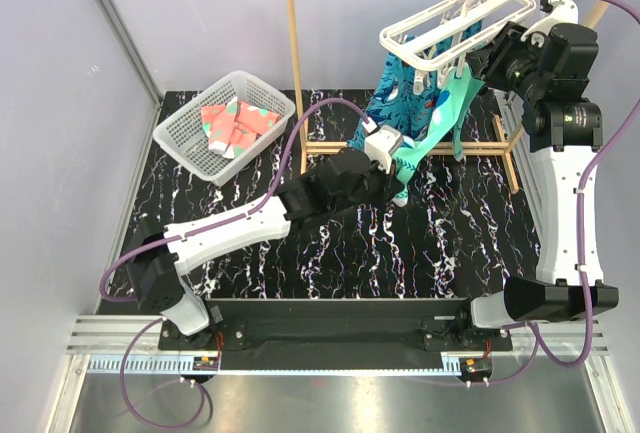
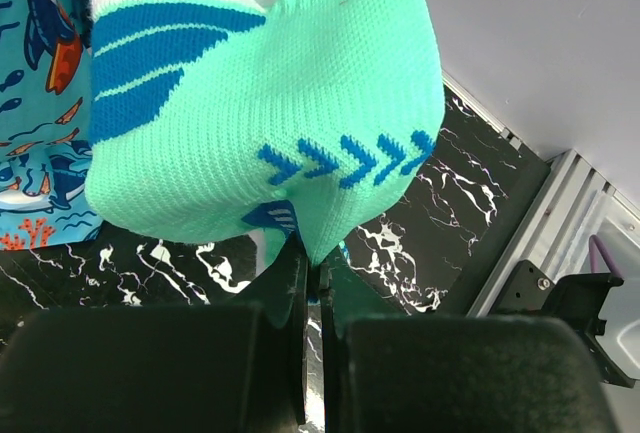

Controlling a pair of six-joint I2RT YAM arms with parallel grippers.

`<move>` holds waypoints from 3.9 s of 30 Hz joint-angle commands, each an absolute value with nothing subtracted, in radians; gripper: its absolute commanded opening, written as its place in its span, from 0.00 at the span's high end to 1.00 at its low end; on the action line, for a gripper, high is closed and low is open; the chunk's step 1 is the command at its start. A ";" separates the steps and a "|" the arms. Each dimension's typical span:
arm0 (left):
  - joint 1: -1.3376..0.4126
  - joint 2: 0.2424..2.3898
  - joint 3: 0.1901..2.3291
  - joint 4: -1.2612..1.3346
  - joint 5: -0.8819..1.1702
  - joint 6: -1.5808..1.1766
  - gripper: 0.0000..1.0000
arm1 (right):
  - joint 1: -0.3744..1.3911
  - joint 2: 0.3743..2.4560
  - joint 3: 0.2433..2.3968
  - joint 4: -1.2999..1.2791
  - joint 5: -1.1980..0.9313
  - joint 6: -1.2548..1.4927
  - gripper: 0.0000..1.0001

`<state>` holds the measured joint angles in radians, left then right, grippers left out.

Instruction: Remove the socks clipped to the hanger

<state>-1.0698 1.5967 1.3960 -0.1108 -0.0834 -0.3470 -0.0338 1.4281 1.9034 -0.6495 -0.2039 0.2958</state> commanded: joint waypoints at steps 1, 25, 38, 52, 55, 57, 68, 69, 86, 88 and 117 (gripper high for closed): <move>-1.083 1.560 1.430 -0.057 -0.084 -0.327 1.00 | -0.037 1.417 1.878 -0.549 -0.216 0.264 0.52; -1.131 1.563 1.462 -0.083 -0.104 -0.301 1.00 | -0.037 1.385 1.733 -0.333 -0.245 0.295 0.51; -1.141 1.560 1.463 -0.083 -0.115 -0.301 1.00 | -0.037 1.397 1.726 -0.333 -0.267 0.245 0.51; -1.146 1.571 1.457 -0.089 -0.132 -0.305 1.00 | -0.037 1.373 1.730 -0.383 -0.291 0.183 0.45; -1.146 1.572 1.459 -0.089 -0.133 -0.307 1.00 | -0.037 1.362 1.720 -0.379 -0.288 0.186 0.49; -1.146 1.574 1.462 -0.090 -0.133 -0.307 1.00 | -0.037 1.365 1.720 -0.376 -0.293 0.193 0.51; -1.158 1.572 1.474 -0.098 -0.144 -0.307 1.00 | -0.037 1.377 1.732 -0.373 -0.316 0.213 0.46; -1.158 1.572 1.476 -0.098 -0.144 -0.307 1.00 | -0.037 1.376 1.732 -0.374 -0.321 0.212 0.46; -1.167 1.578 1.482 -0.097 -0.147 -0.304 1.00 | -0.035 1.371 1.709 -0.379 -0.291 0.183 0.47; -1.170 1.578 1.482 -0.098 -0.147 -0.304 1.00 | -0.032 1.373 1.712 -0.365 -0.279 0.186 0.47; -1.187 1.575 1.473 -0.097 -0.160 -0.299 1.00 | -0.012 1.393 1.718 -0.313 -0.224 0.193 0.97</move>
